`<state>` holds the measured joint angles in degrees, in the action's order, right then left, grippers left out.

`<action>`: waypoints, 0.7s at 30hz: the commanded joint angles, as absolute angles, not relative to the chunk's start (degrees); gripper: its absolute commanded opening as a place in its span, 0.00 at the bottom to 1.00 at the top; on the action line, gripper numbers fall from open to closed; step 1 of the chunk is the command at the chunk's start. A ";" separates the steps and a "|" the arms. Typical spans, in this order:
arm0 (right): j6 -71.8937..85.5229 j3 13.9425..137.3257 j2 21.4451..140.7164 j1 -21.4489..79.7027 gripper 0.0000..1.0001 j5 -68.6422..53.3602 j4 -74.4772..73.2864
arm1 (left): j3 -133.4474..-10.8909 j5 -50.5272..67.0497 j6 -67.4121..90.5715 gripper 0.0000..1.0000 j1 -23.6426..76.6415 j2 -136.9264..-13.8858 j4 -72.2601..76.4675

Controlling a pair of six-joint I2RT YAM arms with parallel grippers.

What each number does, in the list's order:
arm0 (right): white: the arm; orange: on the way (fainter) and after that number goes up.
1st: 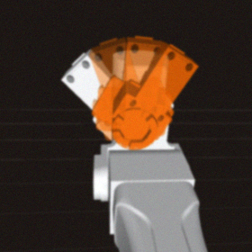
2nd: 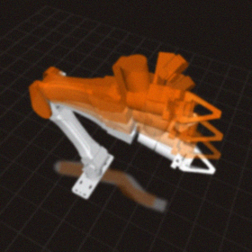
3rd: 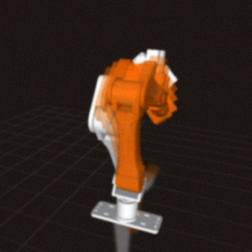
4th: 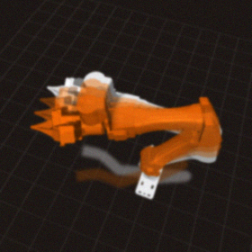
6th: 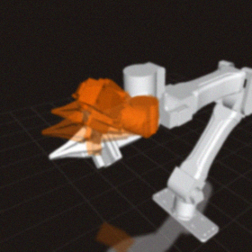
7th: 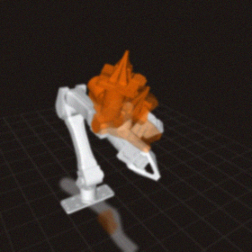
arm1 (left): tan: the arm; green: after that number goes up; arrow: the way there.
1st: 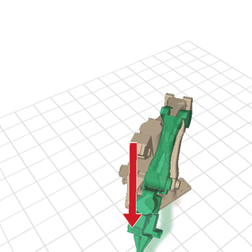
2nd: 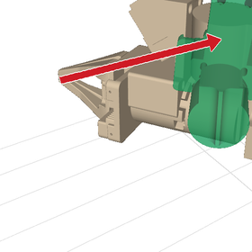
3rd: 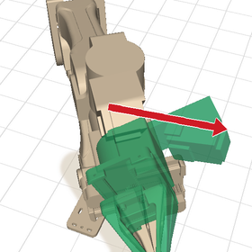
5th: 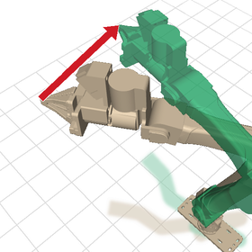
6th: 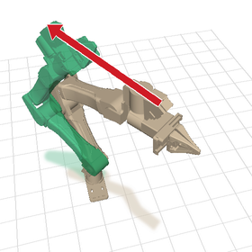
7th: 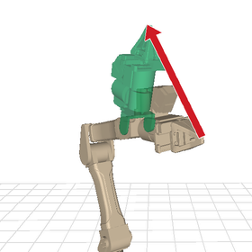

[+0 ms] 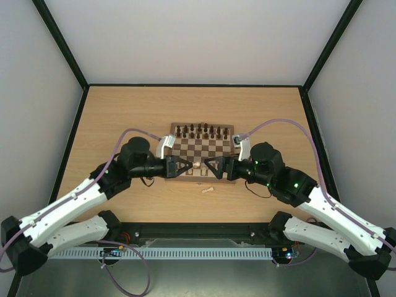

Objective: Set up the chess pieces on the board
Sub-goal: Place the chess piece on the chessboard.

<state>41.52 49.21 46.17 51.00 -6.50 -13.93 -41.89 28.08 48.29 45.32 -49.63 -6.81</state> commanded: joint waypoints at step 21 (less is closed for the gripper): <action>34.02 54.76 38.48 50.91 0.99 8.78 -35.60 | -93.48 -5.22 34.65 0.09 59.65 -99.25 -55.59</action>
